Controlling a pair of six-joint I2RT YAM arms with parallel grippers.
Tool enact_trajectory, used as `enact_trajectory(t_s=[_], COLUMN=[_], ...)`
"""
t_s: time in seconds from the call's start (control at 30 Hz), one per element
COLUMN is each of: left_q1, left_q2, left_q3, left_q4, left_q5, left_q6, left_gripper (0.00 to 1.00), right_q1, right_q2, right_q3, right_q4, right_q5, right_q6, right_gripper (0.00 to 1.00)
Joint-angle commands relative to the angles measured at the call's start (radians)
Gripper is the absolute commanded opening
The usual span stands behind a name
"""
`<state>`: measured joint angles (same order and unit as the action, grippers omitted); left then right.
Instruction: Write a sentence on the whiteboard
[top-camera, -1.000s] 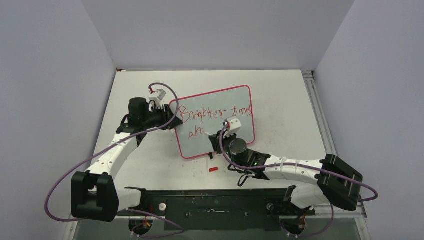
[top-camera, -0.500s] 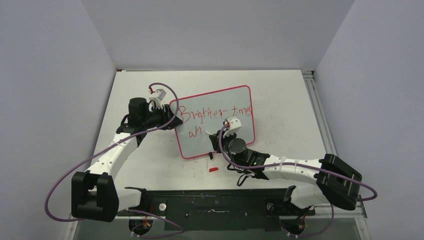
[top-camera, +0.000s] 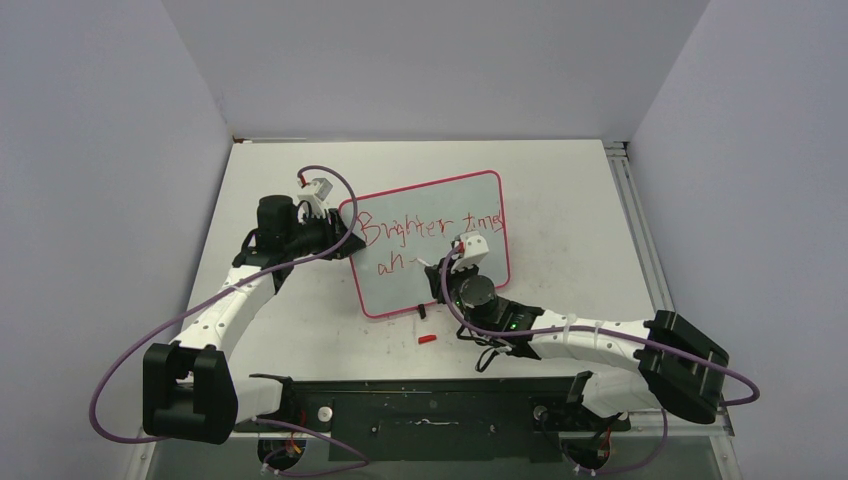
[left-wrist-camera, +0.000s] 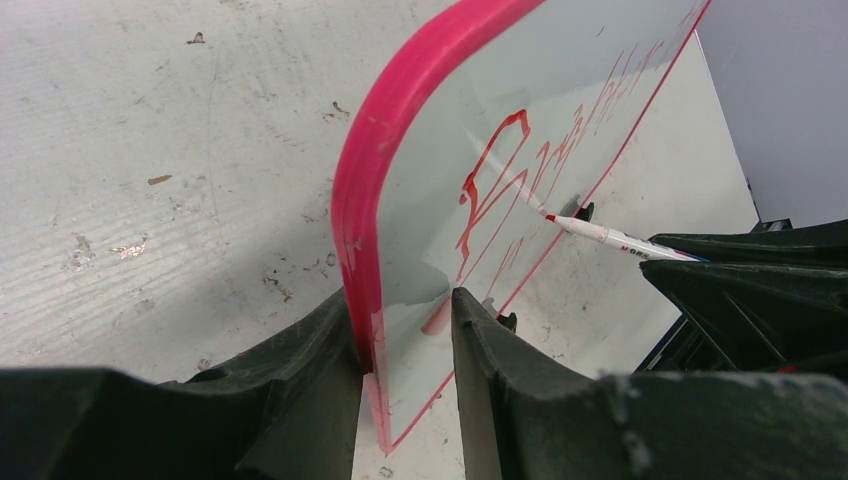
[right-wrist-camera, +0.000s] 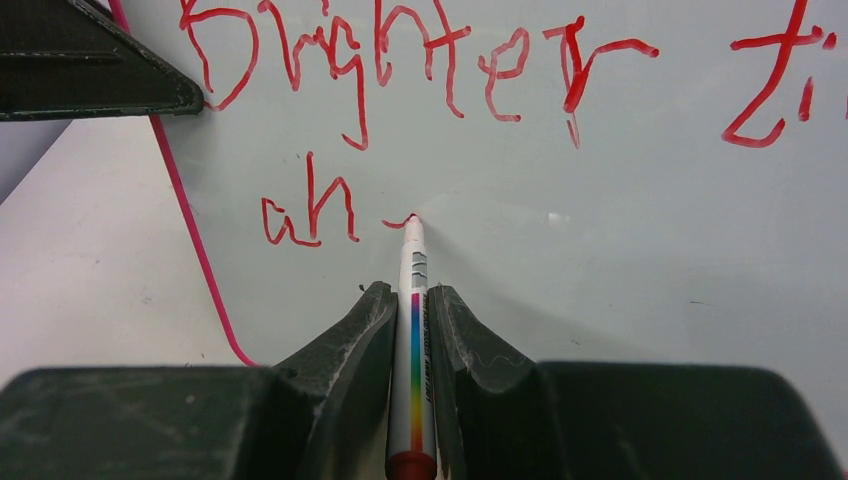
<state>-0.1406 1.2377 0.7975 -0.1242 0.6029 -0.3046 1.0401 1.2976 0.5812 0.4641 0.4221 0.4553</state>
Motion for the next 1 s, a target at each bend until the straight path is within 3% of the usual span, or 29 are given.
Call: enact_trajectory(t_s=[0.0,0.4,0.97], left_q1=[0.001,0.001,0.001], left_q2=[-0.024,-0.025,-0.024], left_q3=[0.038,0.039,0.038], left_q4=[0.033,0.033,0.033], left_q5=[0.038,0.038,0.038], left_q6=[-0.005,-0.005,-0.005], left_gripper=[0.34,0.34,0.34], right_q1=[-0.012,-0.012,0.002], right_q2=[-0.013,0.041,0.03], right_q3=[0.02,0.048,-0.01], right_q4=[0.061,0.096,0.023], right_q5=[0.011,-0.047,-0.068], right_q6=[-0.024,-0.033,0.025], right_gripper=[0.05,0.05,0.05])
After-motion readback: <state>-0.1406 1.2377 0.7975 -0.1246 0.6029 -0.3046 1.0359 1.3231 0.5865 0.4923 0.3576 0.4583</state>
